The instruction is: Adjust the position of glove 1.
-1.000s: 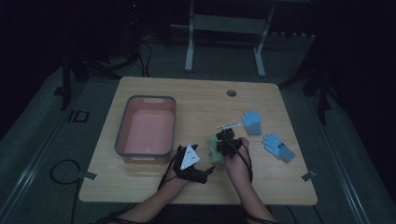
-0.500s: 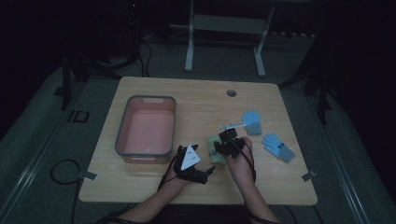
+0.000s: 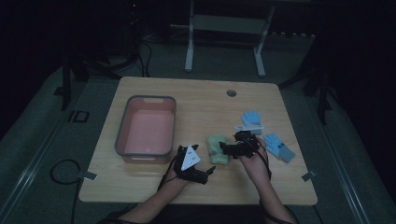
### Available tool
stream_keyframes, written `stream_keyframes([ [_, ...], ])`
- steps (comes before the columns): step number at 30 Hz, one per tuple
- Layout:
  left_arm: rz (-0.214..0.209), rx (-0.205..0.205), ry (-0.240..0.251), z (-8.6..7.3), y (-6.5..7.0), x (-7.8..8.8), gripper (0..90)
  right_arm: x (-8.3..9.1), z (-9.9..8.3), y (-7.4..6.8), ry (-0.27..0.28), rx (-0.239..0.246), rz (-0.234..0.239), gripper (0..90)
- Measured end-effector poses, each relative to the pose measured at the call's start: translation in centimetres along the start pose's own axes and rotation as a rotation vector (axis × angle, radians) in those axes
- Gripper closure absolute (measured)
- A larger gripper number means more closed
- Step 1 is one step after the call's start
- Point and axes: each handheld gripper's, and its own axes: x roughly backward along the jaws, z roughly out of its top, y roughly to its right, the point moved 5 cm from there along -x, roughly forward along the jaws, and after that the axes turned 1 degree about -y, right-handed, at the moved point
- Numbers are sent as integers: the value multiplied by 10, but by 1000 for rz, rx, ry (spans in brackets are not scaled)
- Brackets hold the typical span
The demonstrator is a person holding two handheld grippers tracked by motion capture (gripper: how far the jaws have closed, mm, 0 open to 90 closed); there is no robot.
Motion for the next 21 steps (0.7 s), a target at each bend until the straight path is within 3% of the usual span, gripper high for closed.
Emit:
stream_keyframes([
  [2,-13,6,17,1,0,0,1,2,0,7,18,23,67,152],
  [7,-48,-2,39,2,1,0,2,5,-4,23,18,3,146,139],
  [10,-69,-52,15,5,0,1,2,3,-5,30,16,-7,200,119],
  [12,-108,-36,-33,8,1,3,17,2,-4,32,30,-10,241,116],
  [14,-92,-51,-38,11,2,4,17,-2,-5,35,21,8,263,166],
  [15,-99,-53,-61,13,2,5,17,-5,-5,36,20,24,268,193],
  [16,-109,-54,-83,14,3,5,17,-7,-5,36,19,32,277,286],
  [19,-86,-87,-131,19,3,6,18,-14,-4,37,16,37,317,394],
  [21,-109,-109,-116,23,4,6,18,-20,-4,36,14,55,314,422],
])
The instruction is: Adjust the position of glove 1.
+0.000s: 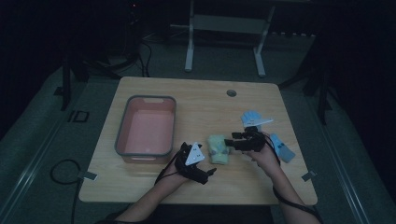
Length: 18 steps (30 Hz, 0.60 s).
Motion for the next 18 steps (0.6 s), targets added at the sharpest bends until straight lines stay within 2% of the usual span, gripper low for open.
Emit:
stream_keyframes([
  [1,-27,-10,7,3,1,-1,18,-3,0,1,-7,-1,2,437],
  [4,-62,-70,2,10,6,-8,21,-8,3,2,-5,3,14,453],
  [5,-69,-77,-1,11,7,-11,44,-10,4,2,-12,9,21,453],
  [7,-104,-108,-12,13,9,-19,164,-15,7,4,-25,26,16,456],
  [8,-109,-121,-28,12,9,-23,168,-17,9,4,-35,33,25,456],
  [9,-130,-132,-40,12,10,-28,228,-20,10,6,-44,42,20,456],
  [10,-135,-144,-55,11,10,-32,269,-23,11,7,-57,48,23,456],
  [11,-137,-156,-74,9,9,-37,272,-25,12,8,-64,56,34,454],
  [14,-149,-157,-117,5,4,-48,343,-35,7,12,-101,60,52,427],
  [16,-130,-171,-147,1,0,-54,374,-41,1,16,-129,68,64,413],
  [18,-127,-184,-165,-2,-2,-59,393,-45,-4,18,-150,44,103,413],
])
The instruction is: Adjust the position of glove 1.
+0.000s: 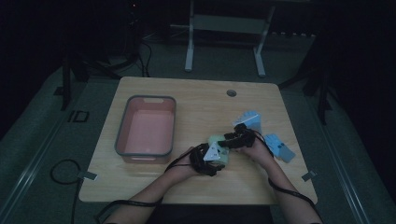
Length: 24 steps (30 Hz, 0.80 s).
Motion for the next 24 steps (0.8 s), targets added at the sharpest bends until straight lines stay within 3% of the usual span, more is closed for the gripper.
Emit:
stream_keyframes([
  [3,10,-23,-21,-1,0,-3,422,-3,-1,0,-12,-32,41,485],
  [5,40,-52,-35,-2,-1,-5,458,-4,0,-3,-18,-36,63,566],
  [7,57,-62,-47,-1,-4,-5,559,-4,1,-5,-25,-22,57,626],
  [9,41,-37,-54,2,-8,-2,659,-1,3,-8,-25,-18,39,681],
  [11,38,-36,-67,4,-9,0,714,0,5,-10,-20,-18,25,705],
  [15,40,-56,-89,10,-11,9,742,7,9,-10,6,-61,36,725],
  [19,41,-73,-102,18,-14,19,743,12,15,-18,14,-21,17,732],
  [24,41,-79,-105,23,-17,30,743,17,23,-23,35,-22,29,739],
])
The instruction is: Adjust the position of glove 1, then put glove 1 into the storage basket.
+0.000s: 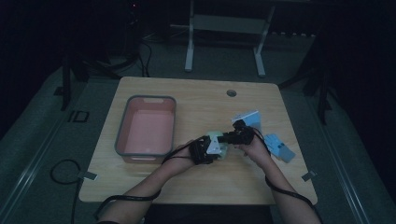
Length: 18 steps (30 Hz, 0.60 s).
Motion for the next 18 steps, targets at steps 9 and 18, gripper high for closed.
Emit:
stream_keyframes([
  [9,25,-32,-5,9,-10,23,746,9,18,-11,25,22,-11,740],
  [18,33,-53,-32,12,-20,43,748,14,40,-23,34,49,-17,740],
])
